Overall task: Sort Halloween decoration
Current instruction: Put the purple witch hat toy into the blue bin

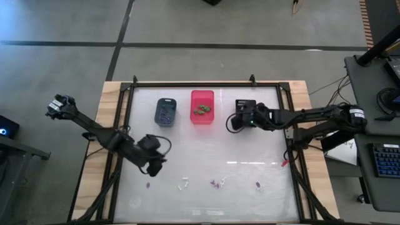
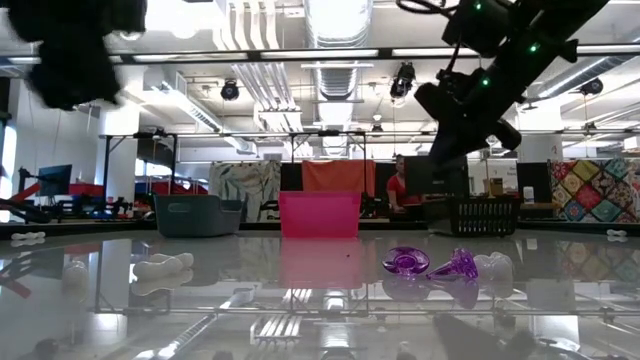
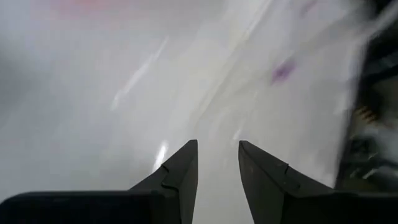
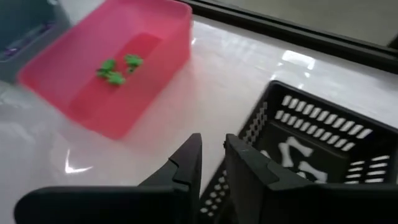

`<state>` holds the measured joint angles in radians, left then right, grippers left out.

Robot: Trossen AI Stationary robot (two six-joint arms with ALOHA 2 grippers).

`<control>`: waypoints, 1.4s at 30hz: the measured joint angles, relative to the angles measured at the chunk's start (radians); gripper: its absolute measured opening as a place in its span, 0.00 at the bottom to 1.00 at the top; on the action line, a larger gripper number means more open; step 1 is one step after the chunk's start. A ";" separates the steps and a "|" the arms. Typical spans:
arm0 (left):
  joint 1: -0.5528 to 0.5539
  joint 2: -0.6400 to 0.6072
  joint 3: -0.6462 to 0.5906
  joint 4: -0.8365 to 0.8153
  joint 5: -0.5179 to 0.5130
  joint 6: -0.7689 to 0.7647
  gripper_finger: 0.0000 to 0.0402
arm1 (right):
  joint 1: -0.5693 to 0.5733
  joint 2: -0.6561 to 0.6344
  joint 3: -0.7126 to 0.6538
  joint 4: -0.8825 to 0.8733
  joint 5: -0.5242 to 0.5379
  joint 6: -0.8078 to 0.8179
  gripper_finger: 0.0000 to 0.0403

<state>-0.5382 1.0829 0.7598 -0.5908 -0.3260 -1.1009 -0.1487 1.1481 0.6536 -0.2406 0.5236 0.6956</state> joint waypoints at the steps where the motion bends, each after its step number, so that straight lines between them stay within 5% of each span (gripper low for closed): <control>1: -0.008 0.026 0.016 -0.064 0.040 -0.065 0.24 | 0.007 0.000 0.002 0.004 0.000 0.000 0.15; 7: -0.082 0.211 0.120 -0.230 0.290 -0.223 0.24 | 0.036 0.000 0.008 0.053 0.000 -0.015 0.15; 15: -0.138 0.427 0.319 -0.418 0.288 -0.337 0.24 | 0.036 0.005 0.008 0.068 0.000 -0.033 0.15; 22: -0.167 0.588 0.368 -0.431 0.380 -0.401 0.29 | 0.040 0.006 0.007 0.067 -0.008 -0.044 0.15; 30: -0.176 0.646 0.372 -0.443 0.434 -0.419 0.41 | 0.058 0.006 0.007 0.068 -0.008 -0.045 0.15; 42: -0.194 0.679 0.356 -0.437 0.423 -0.428 0.41 | 0.082 0.006 0.007 0.081 -0.008 -0.041 0.15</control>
<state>-0.7326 1.7617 1.1155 -1.0277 0.0971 -1.5288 -0.0671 1.1538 0.6609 -0.1592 0.5159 0.6544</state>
